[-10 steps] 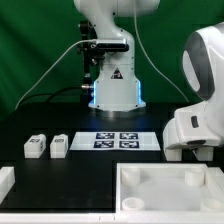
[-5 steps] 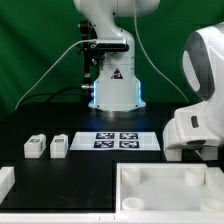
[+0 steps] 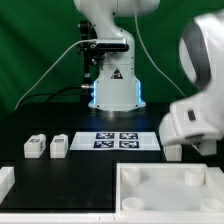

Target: Assemble one leg

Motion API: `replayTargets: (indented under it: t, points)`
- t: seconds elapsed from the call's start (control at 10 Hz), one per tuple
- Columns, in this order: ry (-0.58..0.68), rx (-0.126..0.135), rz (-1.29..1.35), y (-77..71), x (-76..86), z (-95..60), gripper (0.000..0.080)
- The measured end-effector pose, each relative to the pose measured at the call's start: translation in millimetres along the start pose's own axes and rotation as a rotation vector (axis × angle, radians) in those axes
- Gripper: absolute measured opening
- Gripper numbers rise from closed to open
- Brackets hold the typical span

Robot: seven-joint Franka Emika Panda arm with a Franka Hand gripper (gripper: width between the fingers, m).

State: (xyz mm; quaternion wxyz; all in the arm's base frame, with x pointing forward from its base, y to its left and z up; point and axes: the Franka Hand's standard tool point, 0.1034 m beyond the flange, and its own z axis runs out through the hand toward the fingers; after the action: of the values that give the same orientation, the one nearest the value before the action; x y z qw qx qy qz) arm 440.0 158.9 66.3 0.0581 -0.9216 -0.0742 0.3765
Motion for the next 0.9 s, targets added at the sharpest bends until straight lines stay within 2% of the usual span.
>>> replayTargets:
  t: [0.1, 0.2, 0.3, 0.5, 0.7, 0.8, 0.9]
  points:
    - [0.001, 0.004, -0.029, 6.7, -10.7, -28.8, 0.0292]
    - [0.044, 0.007, -0.038, 10.5, -13.9, -57.1, 0.0292]
    - [0.146, -0.005, -0.031, 11.1, -18.1, -73.1, 0.0292]
    - [0.346, -0.028, -0.021, 14.1, -13.8, -70.0, 0.0292]
    - [0.543, -0.054, -0.054, 22.2, -11.3, -83.6, 0.0294]
    - [0.618, -0.046, -0.073, 36.8, -5.6, -118.0, 0.0294]
    - [0.766, -0.041, -0.076, 46.5, 8.3, -154.4, 0.0293]
